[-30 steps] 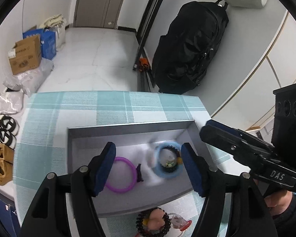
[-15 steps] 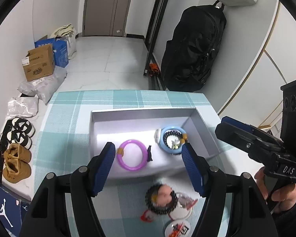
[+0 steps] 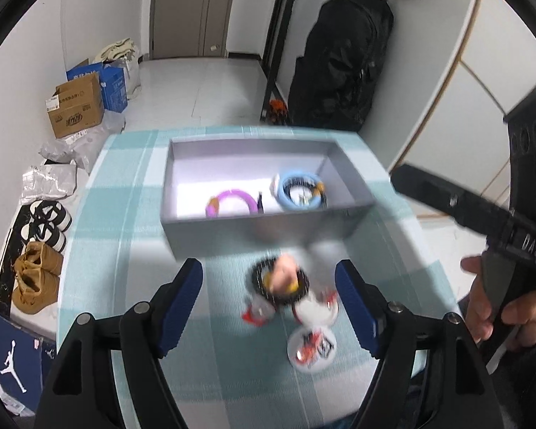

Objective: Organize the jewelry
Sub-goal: 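Withdraw both tools from the box back over the table, then lower the left tool and grasp the white CHINA flag badge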

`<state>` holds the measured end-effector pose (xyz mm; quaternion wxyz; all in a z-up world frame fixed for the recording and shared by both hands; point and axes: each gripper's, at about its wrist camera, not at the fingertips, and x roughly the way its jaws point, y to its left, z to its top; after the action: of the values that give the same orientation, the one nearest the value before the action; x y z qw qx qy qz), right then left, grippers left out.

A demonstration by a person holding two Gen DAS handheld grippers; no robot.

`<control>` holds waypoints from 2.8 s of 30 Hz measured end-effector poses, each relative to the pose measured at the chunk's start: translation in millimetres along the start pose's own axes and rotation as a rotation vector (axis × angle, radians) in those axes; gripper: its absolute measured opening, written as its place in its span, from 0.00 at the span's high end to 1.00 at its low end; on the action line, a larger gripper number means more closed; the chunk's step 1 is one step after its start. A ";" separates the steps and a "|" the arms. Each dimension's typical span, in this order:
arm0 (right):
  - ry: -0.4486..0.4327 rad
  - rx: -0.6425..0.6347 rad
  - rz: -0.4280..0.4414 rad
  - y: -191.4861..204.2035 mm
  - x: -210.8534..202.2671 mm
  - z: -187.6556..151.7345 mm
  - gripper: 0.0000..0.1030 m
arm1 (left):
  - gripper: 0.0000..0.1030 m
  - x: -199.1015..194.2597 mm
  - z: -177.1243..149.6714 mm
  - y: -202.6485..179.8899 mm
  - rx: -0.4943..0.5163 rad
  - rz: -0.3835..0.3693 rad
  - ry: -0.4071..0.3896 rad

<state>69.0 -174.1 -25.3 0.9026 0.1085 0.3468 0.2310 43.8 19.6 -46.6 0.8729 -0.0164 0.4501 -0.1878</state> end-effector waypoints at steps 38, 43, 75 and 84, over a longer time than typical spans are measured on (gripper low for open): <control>0.051 0.066 -0.039 -9.0 -25.0 -28.2 0.00 | 0.29 32.6 -40.0 -27.8 0.103 0.126 0.201; 0.055 0.069 -0.036 -9.3 -24.5 -27.6 0.00 | 0.29 33.8 -40.7 -32.0 0.106 0.122 0.197; 0.129 0.061 -0.092 -7.8 -8.5 -39.8 0.00 | 0.64 -9.0 -22.2 -9.3 -0.023 -0.081 0.068; 0.193 -0.036 -0.073 15.9 11.7 -50.1 0.09 | 0.64 -16.6 -4.3 21.6 -0.139 -0.105 -0.005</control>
<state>37.4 -152.7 -63.3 0.8747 0.0569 0.4314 0.2135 38.5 46.0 -40.6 0.8596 -0.1011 0.4586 -0.2014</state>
